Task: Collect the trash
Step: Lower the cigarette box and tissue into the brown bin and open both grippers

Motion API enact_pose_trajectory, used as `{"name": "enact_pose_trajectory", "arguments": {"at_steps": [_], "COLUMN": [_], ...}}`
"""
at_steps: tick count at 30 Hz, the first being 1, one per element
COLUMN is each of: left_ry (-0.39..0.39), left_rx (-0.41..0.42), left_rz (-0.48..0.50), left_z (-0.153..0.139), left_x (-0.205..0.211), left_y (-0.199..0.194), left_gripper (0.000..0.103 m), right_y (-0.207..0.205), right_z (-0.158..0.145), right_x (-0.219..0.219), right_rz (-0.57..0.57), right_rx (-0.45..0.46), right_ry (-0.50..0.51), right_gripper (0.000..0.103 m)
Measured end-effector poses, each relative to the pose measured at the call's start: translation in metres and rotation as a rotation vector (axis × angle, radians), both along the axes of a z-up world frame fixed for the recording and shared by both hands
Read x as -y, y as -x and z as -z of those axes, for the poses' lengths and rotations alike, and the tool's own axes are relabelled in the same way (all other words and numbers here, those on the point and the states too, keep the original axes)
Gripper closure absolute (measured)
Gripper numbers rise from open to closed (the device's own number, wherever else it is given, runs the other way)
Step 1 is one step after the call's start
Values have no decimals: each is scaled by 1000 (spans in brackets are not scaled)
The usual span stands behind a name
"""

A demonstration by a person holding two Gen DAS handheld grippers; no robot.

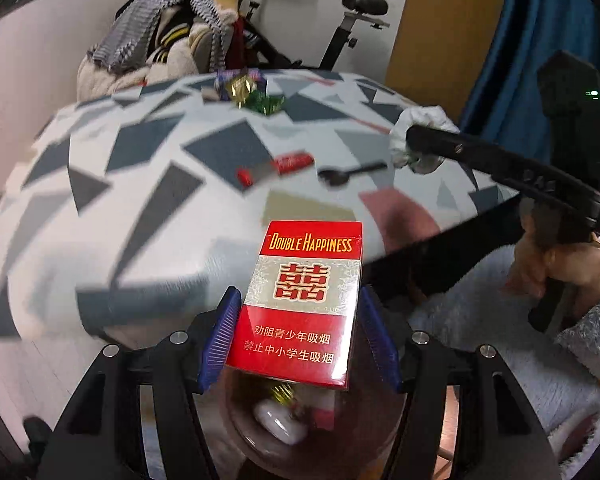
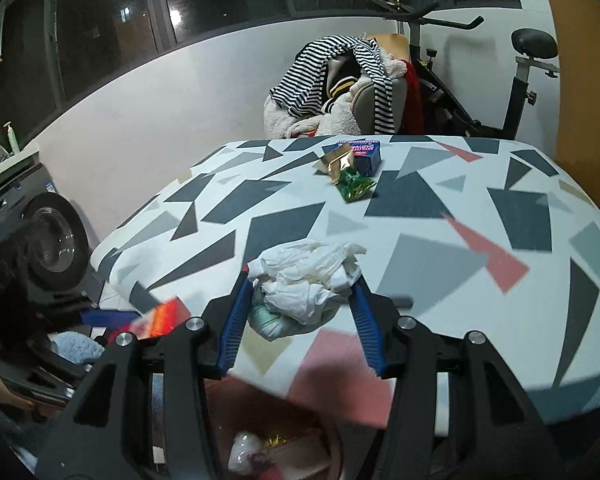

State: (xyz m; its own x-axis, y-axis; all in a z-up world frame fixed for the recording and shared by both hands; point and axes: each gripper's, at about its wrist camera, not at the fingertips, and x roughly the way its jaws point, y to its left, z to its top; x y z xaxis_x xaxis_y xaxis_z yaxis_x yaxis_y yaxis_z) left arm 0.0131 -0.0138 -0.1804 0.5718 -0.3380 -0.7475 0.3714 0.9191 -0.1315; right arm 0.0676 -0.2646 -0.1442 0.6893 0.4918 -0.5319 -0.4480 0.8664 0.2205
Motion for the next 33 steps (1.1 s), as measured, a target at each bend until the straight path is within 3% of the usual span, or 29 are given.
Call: {"name": "enact_pose_trajectory", "arguments": {"at_steps": [6,15,23,33], "left_ry": [3,-6,-31,-3], "left_rx": [-29,-93,-107,-63], "left_rz": [-10,-73,-60,-143], "left_z": [29,57,65,55], "left_x": [6,-6,0,-16], "left_y": [20,13,11,13], "left_gripper": [44,43,43,29], "right_y": [31,47,46,47], "right_z": [18,37,44,48], "right_x": [-11,-18,-20,-26], "right_rz": [-21,-40,-57,-86], "right_rx": [-28,-37,-45,-47], "right_ry": [-4,34,42,60], "right_gripper": [52,52,52,52]}}
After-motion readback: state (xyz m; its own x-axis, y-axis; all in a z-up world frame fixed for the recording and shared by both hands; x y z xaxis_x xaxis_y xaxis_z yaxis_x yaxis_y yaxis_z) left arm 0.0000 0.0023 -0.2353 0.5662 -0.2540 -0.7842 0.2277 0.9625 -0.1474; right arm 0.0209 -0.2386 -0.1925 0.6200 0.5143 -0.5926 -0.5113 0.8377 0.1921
